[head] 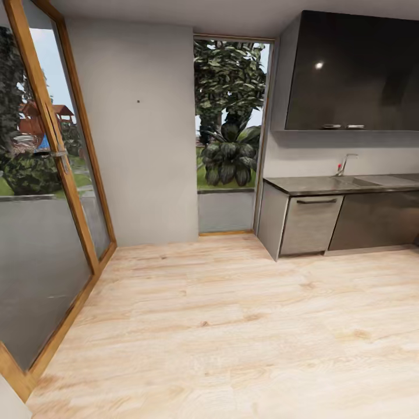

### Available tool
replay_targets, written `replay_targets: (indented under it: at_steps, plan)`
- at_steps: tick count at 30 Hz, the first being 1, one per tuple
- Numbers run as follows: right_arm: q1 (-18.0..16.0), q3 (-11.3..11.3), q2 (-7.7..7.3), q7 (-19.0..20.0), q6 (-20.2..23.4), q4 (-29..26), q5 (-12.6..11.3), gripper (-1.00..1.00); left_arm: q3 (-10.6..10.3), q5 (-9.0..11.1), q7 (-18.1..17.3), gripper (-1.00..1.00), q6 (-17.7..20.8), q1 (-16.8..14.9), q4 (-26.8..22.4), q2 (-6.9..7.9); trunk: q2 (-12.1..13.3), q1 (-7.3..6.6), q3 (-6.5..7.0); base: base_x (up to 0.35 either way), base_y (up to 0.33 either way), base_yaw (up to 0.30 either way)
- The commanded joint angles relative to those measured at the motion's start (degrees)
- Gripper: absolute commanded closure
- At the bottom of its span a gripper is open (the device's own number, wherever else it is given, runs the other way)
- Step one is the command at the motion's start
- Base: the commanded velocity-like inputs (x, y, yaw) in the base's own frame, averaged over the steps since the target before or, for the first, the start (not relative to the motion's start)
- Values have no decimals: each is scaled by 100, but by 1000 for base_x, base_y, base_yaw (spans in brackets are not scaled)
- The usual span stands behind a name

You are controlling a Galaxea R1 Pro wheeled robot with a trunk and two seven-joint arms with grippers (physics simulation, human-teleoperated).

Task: Put the three can of soda from the living room inside the tash can in the kitchen.

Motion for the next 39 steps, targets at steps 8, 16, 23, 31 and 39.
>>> replay_targets:
  at_steps: [8,16,23,31,39]
  plan:
    - [-18,55,9,121,6,55,66,-100,-36,-32,-9,-100,-1,-68,-9,-6,1,0,0,0,0,0]
    - [-18,55,9,121,6,55,66,-100,-36,-32,-9,-100,-1,-68,-9,-6,1,0,0,0,0,0]
    - [-18,55,9,121,6,55,66,-100,-36,-32,-9,-100,-1,-68,-9,-6,1,0,0,0,0,0]
    - [-18,-37,9,69,-12,33,3,-100,9,21,-106,-100,-10,-81,-12,9,1,0,0,0,0,0]
    - [-18,-49,0,98,-175,-77,-1,-100,31,57,-363,-100,-190,-88,-171,38,1,0,0,0,0,0]
